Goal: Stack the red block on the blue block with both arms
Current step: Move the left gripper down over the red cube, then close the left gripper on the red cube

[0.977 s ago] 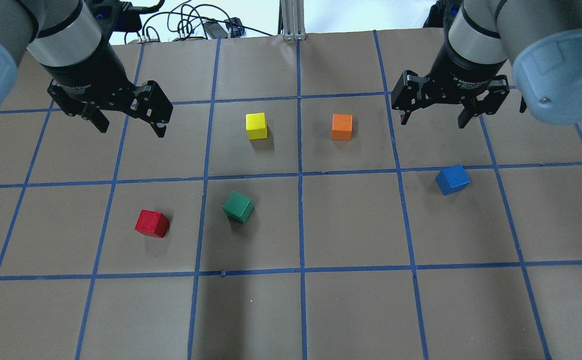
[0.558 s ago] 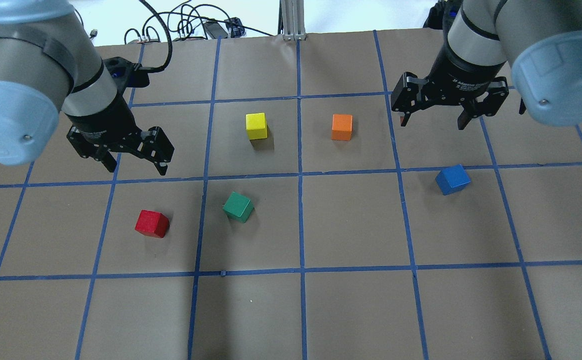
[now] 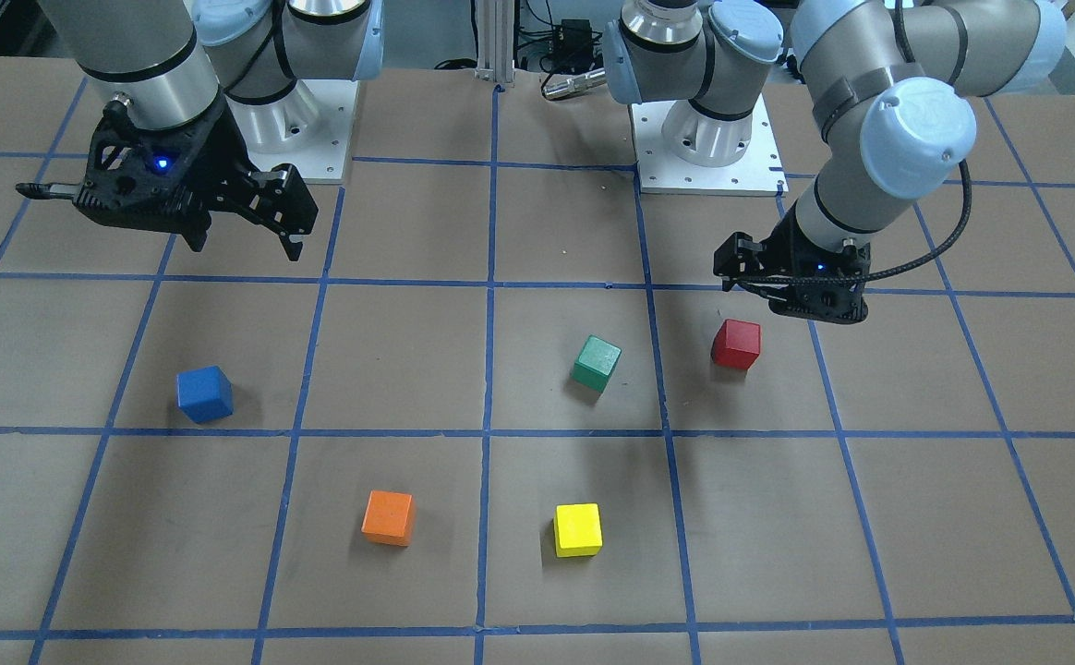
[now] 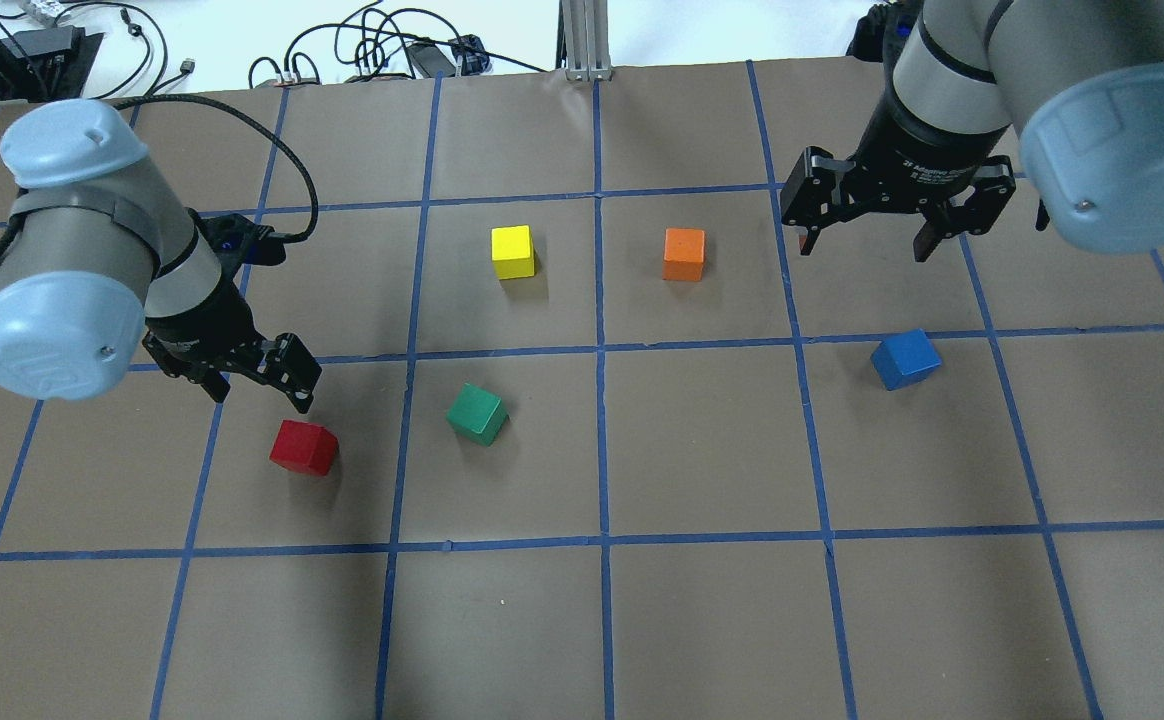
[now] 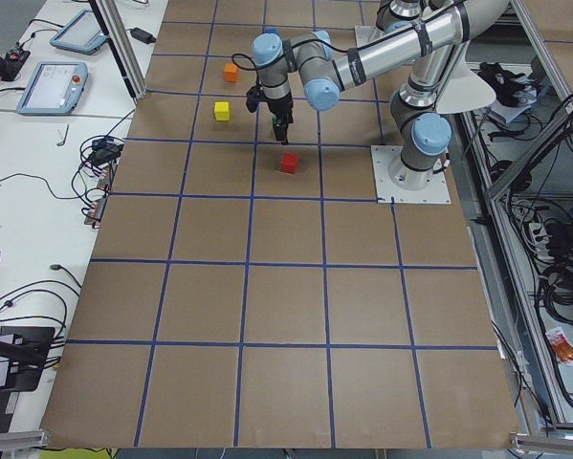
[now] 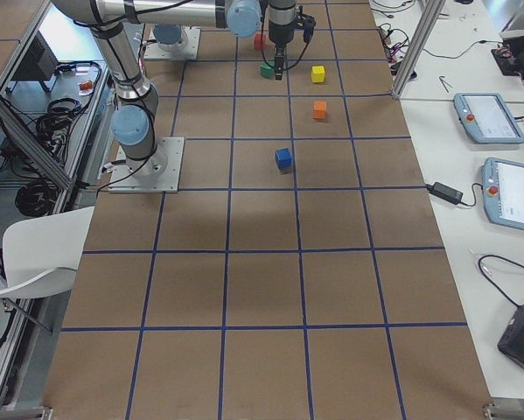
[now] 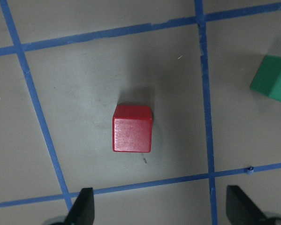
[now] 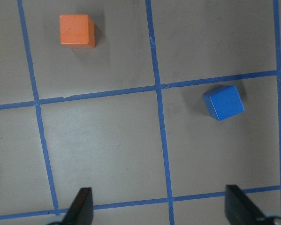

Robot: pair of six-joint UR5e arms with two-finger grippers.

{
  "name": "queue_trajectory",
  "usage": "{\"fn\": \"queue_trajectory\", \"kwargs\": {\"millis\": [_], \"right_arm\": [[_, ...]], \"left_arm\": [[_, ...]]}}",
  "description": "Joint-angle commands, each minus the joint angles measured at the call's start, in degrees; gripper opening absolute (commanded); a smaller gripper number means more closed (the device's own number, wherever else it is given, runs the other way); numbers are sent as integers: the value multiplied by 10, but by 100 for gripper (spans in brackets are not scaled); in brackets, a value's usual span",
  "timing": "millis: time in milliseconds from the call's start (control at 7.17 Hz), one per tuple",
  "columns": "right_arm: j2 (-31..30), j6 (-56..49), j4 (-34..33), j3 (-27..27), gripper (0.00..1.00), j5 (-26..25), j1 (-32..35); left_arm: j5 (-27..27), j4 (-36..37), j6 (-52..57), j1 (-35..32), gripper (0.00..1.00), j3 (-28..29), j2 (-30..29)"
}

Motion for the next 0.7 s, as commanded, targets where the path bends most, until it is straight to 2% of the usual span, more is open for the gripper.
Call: {"fn": "queue_trajectory", "kwargs": {"millis": [0,279,558], "right_arm": [[0,0,0,0,100,-1,0],[0,0,0,0,100,-1,0],[0,1,1,0,100,-3,-1]], "left_arm": [[3,128,62,6,100,-70,-28],[5,201,66,7,100,-100,-57],[5,224,62,8,91,-109,-76]]}}
